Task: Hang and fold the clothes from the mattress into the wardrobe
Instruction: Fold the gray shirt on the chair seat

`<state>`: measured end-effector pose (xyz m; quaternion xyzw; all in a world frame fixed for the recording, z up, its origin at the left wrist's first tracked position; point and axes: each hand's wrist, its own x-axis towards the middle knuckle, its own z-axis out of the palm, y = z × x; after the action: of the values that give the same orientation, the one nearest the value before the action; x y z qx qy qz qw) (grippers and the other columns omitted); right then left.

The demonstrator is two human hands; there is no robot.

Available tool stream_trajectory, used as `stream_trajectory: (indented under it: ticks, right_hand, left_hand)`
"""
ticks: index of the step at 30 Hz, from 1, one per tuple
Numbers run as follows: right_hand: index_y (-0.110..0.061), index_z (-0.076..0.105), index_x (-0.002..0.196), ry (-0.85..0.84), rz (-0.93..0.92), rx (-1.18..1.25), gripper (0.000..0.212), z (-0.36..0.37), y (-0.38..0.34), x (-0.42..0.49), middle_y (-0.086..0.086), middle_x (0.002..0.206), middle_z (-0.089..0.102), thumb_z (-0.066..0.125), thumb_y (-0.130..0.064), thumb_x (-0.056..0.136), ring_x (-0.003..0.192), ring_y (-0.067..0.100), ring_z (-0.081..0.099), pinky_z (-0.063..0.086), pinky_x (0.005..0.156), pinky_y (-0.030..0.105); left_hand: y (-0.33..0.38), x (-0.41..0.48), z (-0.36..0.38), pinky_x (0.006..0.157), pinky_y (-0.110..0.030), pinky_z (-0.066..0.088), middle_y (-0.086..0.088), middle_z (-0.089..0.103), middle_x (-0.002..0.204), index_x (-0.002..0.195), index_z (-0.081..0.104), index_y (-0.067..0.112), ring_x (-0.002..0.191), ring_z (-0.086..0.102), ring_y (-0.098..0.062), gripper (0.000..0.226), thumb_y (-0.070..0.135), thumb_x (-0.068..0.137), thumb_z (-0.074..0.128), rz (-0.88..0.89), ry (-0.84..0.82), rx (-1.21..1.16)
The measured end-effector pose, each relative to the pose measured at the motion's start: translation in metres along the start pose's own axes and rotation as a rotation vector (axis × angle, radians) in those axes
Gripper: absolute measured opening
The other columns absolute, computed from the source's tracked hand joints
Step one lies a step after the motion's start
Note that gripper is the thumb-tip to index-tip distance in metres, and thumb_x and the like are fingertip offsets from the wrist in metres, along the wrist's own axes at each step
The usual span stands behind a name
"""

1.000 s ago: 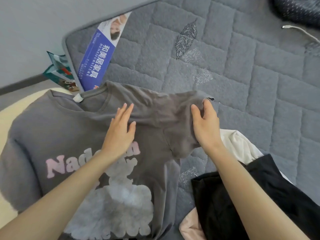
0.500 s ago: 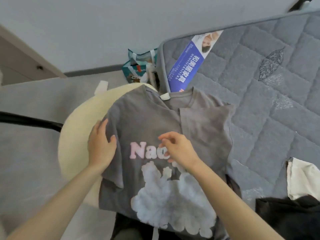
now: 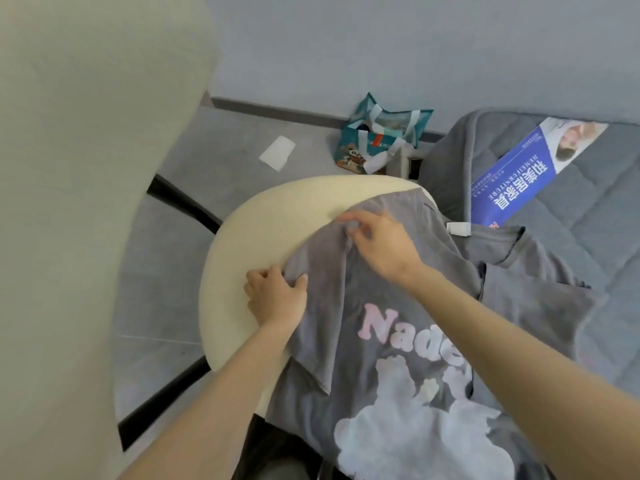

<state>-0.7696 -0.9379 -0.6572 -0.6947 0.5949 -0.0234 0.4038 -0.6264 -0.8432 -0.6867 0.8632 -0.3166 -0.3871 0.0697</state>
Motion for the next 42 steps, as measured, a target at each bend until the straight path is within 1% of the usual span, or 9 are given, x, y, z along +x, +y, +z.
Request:
stream_trajectory:
  ticks: [3, 8, 13, 19, 24, 28, 31, 36, 42]
  right_hand:
    - [-0.034, 0.058, 0.128, -0.029, -0.037, -0.14, 0.036, 0.006, -0.011, 0.016, 0.006, 0.114, 0.044, 0.048, -0.02, 0.096, 0.109, 0.026, 0.048, 0.046, 0.093, 0.039]
    - [-0.033, 0.037, 0.142, -0.139, 0.028, -0.173, 0.056, 0.012, -0.03, 0.044, 0.007, 0.102, 0.052, 0.049, -0.011, 0.092, 0.098, 0.029, 0.054, 0.047, 0.083, 0.037]
    - [-0.018, 0.056, 0.123, -0.193, 0.111, -0.002, 0.03, 0.014, -0.026, 0.051, 0.008, 0.109, 0.063, 0.047, -0.012, 0.095, 0.102, 0.024, 0.056, 0.037, 0.079, 0.02]
    - [-0.025, 0.061, 0.115, 0.063, 0.161, 0.331, 0.032, -0.019, 0.016, 0.02, 0.002, 0.106, 0.064, 0.045, -0.005, 0.095, 0.102, 0.019, 0.059, 0.047, 0.094, 0.032]
    - [-0.029, 0.062, 0.09, 0.335, 0.371, 0.5, 0.03, -0.066, 0.083, -0.029, 0.001, 0.092, 0.068, 0.048, -0.003, 0.088, 0.084, 0.022, 0.065, 0.05, 0.088, 0.04]
    - [-0.025, 0.061, 0.084, 0.363, 0.508, 0.518, 0.019, -0.066, 0.115, -0.073, 0.005, 0.088, 0.069, 0.051, -0.011, 0.091, 0.062, 0.014, 0.056, 0.049, 0.068, 0.027]
    - [-0.025, 0.063, 0.092, 0.214, 0.504, 0.459, 0.007, -0.04, 0.118, -0.088, -0.003, 0.092, 0.066, 0.056, -0.027, 0.092, 0.08, 0.015, 0.06, 0.05, 0.08, 0.031]
    - [-0.018, 0.059, 0.119, 0.202, 0.44, 0.286, 0.036, -0.01, 0.107, -0.072, 0.007, 0.11, 0.057, 0.066, -0.031, 0.086, 0.108, 0.024, 0.054, 0.043, 0.099, 0.039]
    - [-0.016, 0.055, 0.117, 0.076, 0.416, -0.167, 0.028, -0.019, 0.106, -0.063, 0.009, 0.128, 0.045, 0.056, -0.029, 0.092, 0.126, 0.031, 0.033, 0.03, 0.102, 0.045]
  left_hand:
    - [0.004, 0.013, -0.02, 0.078, -0.042, 0.046, -0.011, 0.06, 0.102, 0.1, 0.049, 0.009, 0.097, 0.057, -0.034, 0.021, 0.03, 0.095, 0.052, 0.177, 0.085, -0.119]
    - [0.025, 0.04, -0.07, 0.064, -0.031, 0.029, -0.009, 0.06, 0.091, 0.089, 0.048, 0.012, 0.088, 0.055, -0.032, 0.021, 0.03, 0.092, 0.058, 0.504, 0.281, -0.006]
    - [0.037, 0.043, -0.091, 0.062, -0.032, 0.03, -0.009, 0.062, 0.088, 0.088, 0.047, 0.014, 0.089, 0.057, -0.034, 0.024, 0.037, 0.095, 0.052, 0.553, 0.243, 0.298]
    - [0.084, 0.01, -0.059, 0.057, -0.029, 0.035, -0.009, 0.054, 0.078, 0.069, 0.045, 0.014, 0.083, 0.057, -0.027, 0.025, 0.018, 0.092, 0.053, 0.307, -0.371, -0.033]
    - [0.12, -0.056, -0.011, 0.045, -0.029, 0.054, -0.008, 0.071, 0.083, 0.1, 0.049, 0.011, 0.064, 0.07, -0.025, 0.02, 0.03, 0.101, 0.043, 0.079, -1.027, -0.393]
    - [0.098, -0.052, 0.022, 0.06, -0.039, 0.057, -0.005, 0.07, 0.086, 0.097, 0.054, 0.018, 0.06, 0.064, -0.025, 0.015, 0.014, 0.098, 0.039, 0.306, -0.507, -0.258]
    - [0.066, -0.029, 0.025, 0.088, -0.039, 0.049, -0.008, 0.062, 0.111, 0.108, 0.059, 0.017, 0.095, 0.061, -0.029, 0.022, 0.008, 0.091, 0.049, 0.496, -0.168, 0.04]
    - [0.048, -0.001, 0.012, 0.105, -0.039, 0.029, -0.011, 0.033, 0.147, 0.143, 0.038, 0.021, 0.131, 0.034, -0.033, 0.051, 0.016, 0.094, 0.053, 0.724, -0.049, 0.271]
    - [0.095, 0.029, 0.023, 0.092, -0.039, 0.028, 0.005, 0.028, 0.152, 0.148, 0.024, 0.026, 0.119, 0.035, -0.03, 0.05, 0.035, 0.101, 0.036, 0.955, -0.009, 0.781]
